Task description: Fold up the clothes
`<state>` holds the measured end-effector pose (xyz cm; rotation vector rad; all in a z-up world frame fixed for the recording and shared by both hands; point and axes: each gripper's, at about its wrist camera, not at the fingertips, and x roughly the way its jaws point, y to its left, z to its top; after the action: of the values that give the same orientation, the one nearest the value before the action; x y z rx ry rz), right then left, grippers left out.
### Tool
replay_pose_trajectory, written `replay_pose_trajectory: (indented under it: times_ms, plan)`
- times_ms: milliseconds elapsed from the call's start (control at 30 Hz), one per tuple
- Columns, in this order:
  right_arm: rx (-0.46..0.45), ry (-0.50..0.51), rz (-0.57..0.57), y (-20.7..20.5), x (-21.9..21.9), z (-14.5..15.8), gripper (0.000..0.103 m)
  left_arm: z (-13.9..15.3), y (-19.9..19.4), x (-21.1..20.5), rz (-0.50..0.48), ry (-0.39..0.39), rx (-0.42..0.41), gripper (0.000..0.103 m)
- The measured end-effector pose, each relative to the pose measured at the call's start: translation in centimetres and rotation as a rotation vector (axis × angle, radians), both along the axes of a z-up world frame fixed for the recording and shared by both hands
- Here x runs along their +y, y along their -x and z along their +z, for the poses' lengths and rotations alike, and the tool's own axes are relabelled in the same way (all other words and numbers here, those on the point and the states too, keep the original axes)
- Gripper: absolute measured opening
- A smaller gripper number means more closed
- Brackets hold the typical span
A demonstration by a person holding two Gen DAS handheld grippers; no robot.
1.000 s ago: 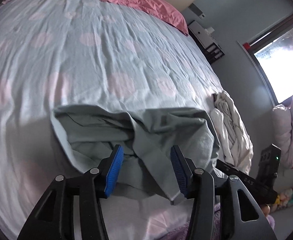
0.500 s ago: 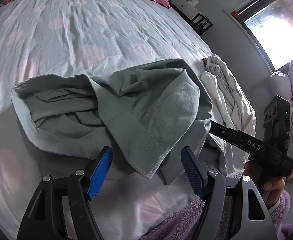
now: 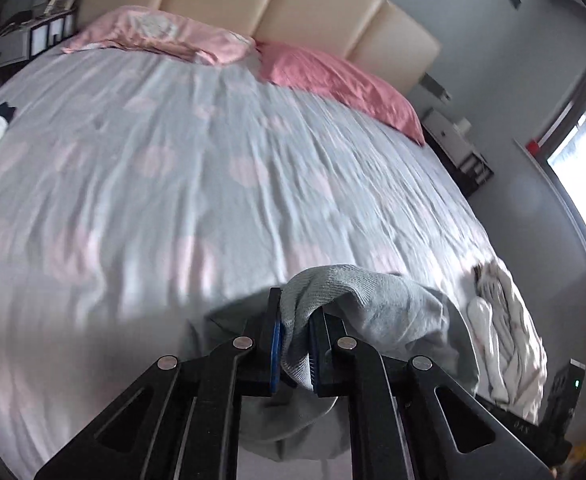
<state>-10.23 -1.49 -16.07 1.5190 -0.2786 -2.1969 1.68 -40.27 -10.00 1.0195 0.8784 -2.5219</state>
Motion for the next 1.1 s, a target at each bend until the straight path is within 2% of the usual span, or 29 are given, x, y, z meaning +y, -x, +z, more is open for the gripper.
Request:
replay_pose_trajectory:
  times_ms: [167,300,533,700,867,933,1000,1033,1100]
  plan:
    - [0.013,-0.023,0.015,0.0,-0.3,0.4,0.03,1.1,-3.4,-6.9,0.175,-0.03,0.049,0.011]
    - [0.027,-0.067,0.089,-0.6,-1.2,1.4,0.03,1.1,-5.2,-10.5,0.273,-0.033,0.065,0.011]
    - [0.011,-0.292,0.236,-1.6,-3.1,2.0,0.03,0.2,-8.4,-15.3,0.485,-0.024,0.044,0.011]
    - [-0.132,-0.423,0.37,-2.7,-5.0,-1.7,0.03,-0.7,-9.5,-16.1,0.498,-0.046,0.011,0.011]
    - [-0.179,-0.529,0.376,-2.9,-6.0,-4.6,0.031,-0.4,-9.6,-15.5,0.475,-0.034,0.015,0.011]
    - [-0.198,-0.572,0.378,-3.0,-6.4,-5.8,0.027,-0.2,-9.8,-15.3,0.47,-0.031,0.022,0.011]
    - [-0.202,-0.574,0.354,-2.6,-6.0,-5.4,0.005,-0.2,-9.9,-15.3,0.472,-0.034,0.024,0.011]
    - [-0.196,-0.571,0.34,-2.3,-5.8,-5.0,0.004,-0.2,-10.0,-15.4,0.474,-0.039,0.025,0.011]
    - [-0.125,-0.573,0.295,-1.2,-5.3,-2.8,0.001,-0.4,-10.0,-15.5,0.477,-0.048,0.026,0.011]
